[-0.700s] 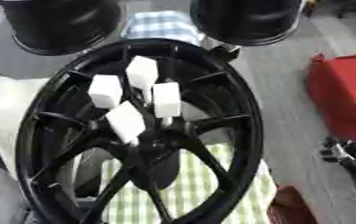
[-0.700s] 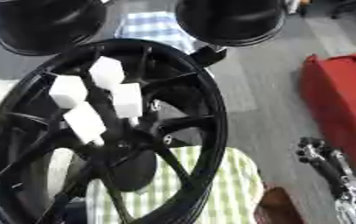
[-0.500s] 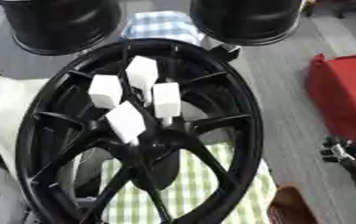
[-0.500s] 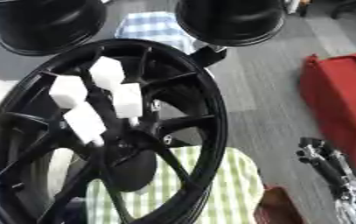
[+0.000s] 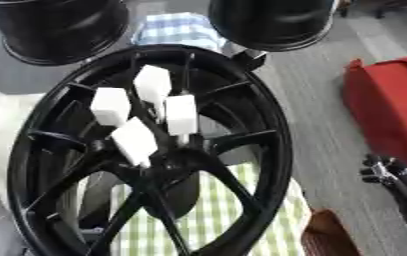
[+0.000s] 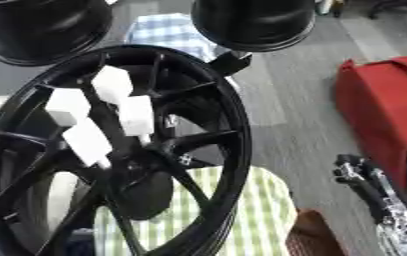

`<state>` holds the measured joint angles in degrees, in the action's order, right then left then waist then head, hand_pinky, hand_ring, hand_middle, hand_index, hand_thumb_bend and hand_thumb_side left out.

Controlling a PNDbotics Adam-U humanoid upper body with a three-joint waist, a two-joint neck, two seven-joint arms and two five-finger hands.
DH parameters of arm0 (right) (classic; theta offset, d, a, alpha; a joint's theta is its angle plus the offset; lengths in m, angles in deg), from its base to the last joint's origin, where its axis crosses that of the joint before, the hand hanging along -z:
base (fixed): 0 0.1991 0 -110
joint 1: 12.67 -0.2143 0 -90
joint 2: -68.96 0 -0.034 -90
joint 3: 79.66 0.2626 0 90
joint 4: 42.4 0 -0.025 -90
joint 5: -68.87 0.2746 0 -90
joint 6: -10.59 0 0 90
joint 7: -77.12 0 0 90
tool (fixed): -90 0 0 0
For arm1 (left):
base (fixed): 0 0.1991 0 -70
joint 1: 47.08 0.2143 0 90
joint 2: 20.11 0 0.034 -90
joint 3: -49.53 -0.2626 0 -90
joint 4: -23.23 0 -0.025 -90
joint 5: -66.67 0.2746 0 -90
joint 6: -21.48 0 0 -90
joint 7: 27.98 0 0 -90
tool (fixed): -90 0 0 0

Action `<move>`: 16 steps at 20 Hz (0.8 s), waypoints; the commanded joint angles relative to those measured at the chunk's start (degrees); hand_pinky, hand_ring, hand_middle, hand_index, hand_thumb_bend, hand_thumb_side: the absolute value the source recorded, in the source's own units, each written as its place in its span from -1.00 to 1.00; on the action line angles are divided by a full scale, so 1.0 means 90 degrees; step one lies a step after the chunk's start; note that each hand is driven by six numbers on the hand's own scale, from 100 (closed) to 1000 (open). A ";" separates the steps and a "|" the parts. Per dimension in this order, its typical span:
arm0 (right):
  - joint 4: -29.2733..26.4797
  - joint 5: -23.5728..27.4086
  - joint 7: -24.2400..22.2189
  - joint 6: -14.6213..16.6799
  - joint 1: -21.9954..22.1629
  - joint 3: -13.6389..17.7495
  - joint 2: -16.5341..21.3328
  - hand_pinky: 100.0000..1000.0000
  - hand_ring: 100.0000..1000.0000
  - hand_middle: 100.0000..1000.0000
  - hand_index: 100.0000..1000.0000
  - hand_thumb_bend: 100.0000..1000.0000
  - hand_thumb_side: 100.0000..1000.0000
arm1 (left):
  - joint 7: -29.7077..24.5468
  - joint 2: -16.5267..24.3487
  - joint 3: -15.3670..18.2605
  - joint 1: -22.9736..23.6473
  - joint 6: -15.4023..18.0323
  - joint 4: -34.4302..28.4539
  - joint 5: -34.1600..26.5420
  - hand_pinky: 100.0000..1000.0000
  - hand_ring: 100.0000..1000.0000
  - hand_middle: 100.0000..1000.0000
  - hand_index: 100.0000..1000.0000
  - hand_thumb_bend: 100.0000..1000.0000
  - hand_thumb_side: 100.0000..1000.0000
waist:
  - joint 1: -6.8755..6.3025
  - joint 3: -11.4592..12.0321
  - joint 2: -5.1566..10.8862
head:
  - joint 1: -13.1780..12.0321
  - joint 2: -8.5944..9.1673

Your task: Pull the pin out of the wheel hub.

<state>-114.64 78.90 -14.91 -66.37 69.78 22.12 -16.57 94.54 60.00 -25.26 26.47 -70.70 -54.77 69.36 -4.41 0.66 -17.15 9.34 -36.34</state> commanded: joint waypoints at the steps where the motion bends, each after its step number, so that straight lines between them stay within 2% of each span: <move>1: -0.0063 0.0077 0.0069 0.0002 -0.0035 0.0098 0.0186 0.25 0.24 0.23 0.40 -0.78 -0.04 | -0.0076 0.0252 0.0067 -0.0149 -0.0007 -0.0426 0.0004 0.62 1.00 0.41 0.44 0.27 -0.23 | 0.0008 -0.0034 0.0130 | 0.0095 -0.0004; 4: -0.0071 0.0115 0.0110 0.0006 0.0003 0.0125 0.0189 0.25 0.24 0.23 0.40 -0.78 -0.04 | -0.0305 0.0497 0.0037 -0.0286 -0.0046 -0.0893 0.0044 0.62 1.00 0.42 0.45 0.27 -0.24 | -0.0008 -0.0071 0.0151 | 0.0101 -0.0062; 9: -0.0097 0.0113 0.0149 0.0015 0.0091 0.0155 0.0222 0.25 0.24 0.22 0.39 -0.78 -0.04 | -0.0743 0.1233 -0.0122 -0.0666 0.0018 -0.1705 0.0112 0.61 0.96 0.43 0.46 0.24 -0.29 | -0.0060 -0.0065 0.0173 | 0.0026 -0.0152; 12: -0.0115 0.0086 0.0179 0.0021 0.0166 0.0182 0.0263 0.25 0.24 0.22 0.39 -0.78 -0.04 | -0.1056 0.1744 -0.0364 -0.0918 -0.0007 -0.2218 0.0392 0.60 0.91 0.43 0.47 0.24 -0.31 | -0.0122 -0.0026 0.0194 | -0.0058 -0.0197; 16: -0.0128 0.0050 0.0212 0.0020 0.0243 0.0204 0.0320 0.25 0.24 0.22 0.39 -0.78 -0.04 | -0.1458 0.2398 -0.0893 -0.1127 -0.0334 -0.2783 0.0536 0.60 0.89 0.44 0.49 0.28 -0.30 | -0.0202 0.0026 0.0225 | -0.0202 -0.0245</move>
<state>-114.68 79.56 -13.31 -66.30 72.04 23.39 -15.74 82.52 77.95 -32.36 17.12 -73.09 -77.45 73.56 -6.49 0.84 -16.28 7.97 -38.38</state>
